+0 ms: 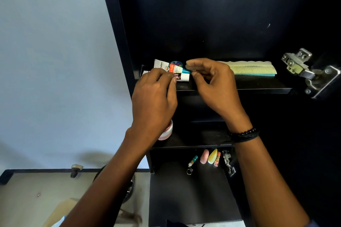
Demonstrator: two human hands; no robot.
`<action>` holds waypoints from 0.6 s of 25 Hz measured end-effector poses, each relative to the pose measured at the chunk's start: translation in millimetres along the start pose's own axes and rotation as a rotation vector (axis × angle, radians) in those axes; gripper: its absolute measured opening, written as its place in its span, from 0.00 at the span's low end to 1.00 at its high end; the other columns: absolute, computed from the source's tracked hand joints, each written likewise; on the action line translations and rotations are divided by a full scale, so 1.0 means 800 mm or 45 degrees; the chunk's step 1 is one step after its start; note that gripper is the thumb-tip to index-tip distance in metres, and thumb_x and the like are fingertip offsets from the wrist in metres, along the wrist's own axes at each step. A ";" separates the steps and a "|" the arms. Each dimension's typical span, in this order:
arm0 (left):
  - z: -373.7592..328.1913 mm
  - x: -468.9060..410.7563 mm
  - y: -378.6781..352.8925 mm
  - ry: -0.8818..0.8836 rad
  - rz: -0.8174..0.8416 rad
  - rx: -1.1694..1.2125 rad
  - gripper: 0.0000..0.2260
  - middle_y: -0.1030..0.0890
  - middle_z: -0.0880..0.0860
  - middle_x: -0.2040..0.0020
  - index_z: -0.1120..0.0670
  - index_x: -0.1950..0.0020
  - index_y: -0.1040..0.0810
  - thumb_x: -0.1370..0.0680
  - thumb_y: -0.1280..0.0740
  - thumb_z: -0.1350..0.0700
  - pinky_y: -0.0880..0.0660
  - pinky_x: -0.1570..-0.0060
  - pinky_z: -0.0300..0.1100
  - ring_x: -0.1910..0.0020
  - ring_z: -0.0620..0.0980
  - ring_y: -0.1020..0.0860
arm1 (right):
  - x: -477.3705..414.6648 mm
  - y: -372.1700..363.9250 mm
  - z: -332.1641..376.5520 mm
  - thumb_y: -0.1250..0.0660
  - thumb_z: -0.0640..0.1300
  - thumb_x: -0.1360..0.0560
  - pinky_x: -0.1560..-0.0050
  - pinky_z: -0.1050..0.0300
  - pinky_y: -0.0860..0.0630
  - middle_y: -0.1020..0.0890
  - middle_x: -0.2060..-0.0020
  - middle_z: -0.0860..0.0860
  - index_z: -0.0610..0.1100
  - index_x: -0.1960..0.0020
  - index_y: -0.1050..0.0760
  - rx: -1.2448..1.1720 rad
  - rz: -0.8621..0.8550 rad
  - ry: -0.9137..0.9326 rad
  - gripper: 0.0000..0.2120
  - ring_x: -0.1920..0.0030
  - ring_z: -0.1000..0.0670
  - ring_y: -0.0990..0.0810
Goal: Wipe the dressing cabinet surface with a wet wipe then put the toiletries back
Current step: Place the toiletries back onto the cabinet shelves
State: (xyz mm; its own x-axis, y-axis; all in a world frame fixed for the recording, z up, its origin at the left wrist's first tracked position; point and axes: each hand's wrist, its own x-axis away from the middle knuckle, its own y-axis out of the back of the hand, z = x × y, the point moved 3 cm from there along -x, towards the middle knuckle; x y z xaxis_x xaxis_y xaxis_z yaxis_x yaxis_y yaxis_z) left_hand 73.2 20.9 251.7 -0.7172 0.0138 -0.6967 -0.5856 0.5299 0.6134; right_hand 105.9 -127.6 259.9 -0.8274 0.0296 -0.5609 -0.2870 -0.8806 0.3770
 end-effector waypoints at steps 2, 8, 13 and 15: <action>0.001 0.003 -0.003 0.009 -0.002 0.029 0.11 0.20 0.54 0.45 0.57 0.43 0.20 0.21 0.38 0.55 0.24 0.49 0.50 0.47 0.53 0.23 | 0.004 0.001 0.000 0.36 0.33 0.26 0.44 0.60 0.21 0.16 0.50 0.52 0.43 0.44 0.20 -0.023 -0.038 0.011 0.14 0.49 0.58 0.18; -0.001 0.024 -0.003 -0.030 -0.035 0.148 0.15 0.26 0.56 0.35 0.59 0.34 0.28 0.20 0.40 0.57 0.33 0.32 0.47 0.32 0.53 0.31 | 0.036 0.011 0.007 0.35 0.35 0.24 0.39 0.60 0.25 0.18 0.46 0.50 0.41 0.43 0.21 0.077 -0.137 0.138 0.11 0.42 0.57 0.21; -0.015 0.061 -0.018 -0.192 -0.050 0.173 0.18 0.32 0.62 0.30 0.63 0.32 0.30 0.21 0.37 0.61 0.39 0.30 0.58 0.26 0.60 0.39 | 0.094 0.004 -0.009 0.35 0.37 0.23 0.27 0.42 0.39 0.22 0.39 0.46 0.40 0.40 0.22 0.345 -0.313 0.284 0.12 0.34 0.49 0.26; -0.019 0.085 -0.034 -0.242 -0.023 0.186 0.19 0.35 0.64 0.29 0.63 0.31 0.31 0.22 0.36 0.62 0.39 0.30 0.61 0.26 0.62 0.41 | 0.124 -0.001 -0.023 0.34 0.36 0.23 0.28 0.40 0.39 0.23 0.38 0.42 0.39 0.40 0.22 0.455 -0.383 0.341 0.12 0.33 0.44 0.28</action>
State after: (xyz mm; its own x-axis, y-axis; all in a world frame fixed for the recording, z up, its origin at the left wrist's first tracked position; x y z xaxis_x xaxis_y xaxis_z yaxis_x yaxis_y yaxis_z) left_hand 34.8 -5.2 193.4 -0.6150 0.1548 -0.7732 -0.5273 0.6483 0.5493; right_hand 32.7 -132.7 190.7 -0.5445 0.0932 -0.8336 -0.6777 -0.6345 0.3717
